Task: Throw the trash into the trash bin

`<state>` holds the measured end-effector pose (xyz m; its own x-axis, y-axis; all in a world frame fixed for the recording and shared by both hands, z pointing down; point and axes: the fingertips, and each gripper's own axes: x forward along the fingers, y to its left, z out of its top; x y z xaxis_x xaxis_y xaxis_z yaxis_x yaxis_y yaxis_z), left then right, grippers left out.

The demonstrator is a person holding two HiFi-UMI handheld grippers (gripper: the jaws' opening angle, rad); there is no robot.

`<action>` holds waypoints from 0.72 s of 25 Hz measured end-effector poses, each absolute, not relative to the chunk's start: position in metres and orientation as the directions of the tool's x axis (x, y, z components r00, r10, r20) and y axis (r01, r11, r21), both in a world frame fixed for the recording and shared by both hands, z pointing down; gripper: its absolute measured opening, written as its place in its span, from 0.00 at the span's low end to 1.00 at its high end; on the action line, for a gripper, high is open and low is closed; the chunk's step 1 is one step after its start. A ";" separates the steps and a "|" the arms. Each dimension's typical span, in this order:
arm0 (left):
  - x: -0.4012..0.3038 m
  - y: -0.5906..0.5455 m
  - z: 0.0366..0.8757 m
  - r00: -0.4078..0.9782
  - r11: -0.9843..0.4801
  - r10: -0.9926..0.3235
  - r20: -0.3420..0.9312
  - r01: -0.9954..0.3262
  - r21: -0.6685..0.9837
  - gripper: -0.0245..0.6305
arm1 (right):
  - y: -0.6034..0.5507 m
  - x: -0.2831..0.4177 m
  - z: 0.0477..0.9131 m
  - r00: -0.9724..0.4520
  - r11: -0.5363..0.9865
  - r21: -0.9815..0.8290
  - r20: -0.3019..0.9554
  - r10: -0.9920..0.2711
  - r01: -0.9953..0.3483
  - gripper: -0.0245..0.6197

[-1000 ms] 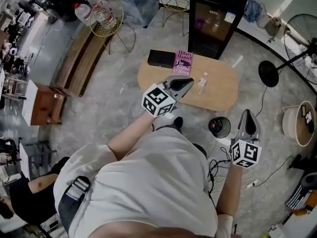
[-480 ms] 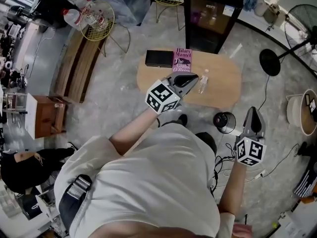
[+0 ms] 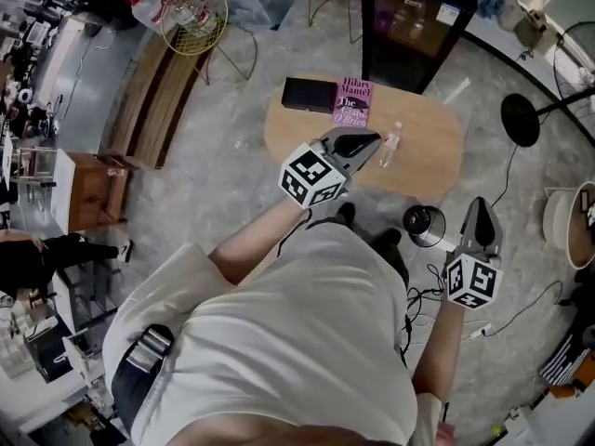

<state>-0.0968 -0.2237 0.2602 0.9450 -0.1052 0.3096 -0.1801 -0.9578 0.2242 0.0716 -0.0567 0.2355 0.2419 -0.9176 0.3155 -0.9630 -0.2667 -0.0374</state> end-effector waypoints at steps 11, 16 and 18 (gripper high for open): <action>-0.084 -0.195 0.266 0.924 -0.922 -0.222 0.313 -0.304 0.242 0.05 | -0.053 0.102 0.240 0.127 -0.154 -0.058 0.325 -0.937 -0.986 0.05; -0.075 -0.190 0.280 0.917 -0.908 -0.242 0.318 -0.330 0.260 0.26 | -0.050 0.114 0.257 0.104 -0.139 -0.078 0.345 -0.933 -0.987 0.05; -0.071 -0.187 0.288 0.912 -0.907 -0.237 0.335 -0.331 0.259 0.43 | -0.049 0.117 0.265 0.096 -0.135 -0.087 0.357 -0.929 -0.987 0.05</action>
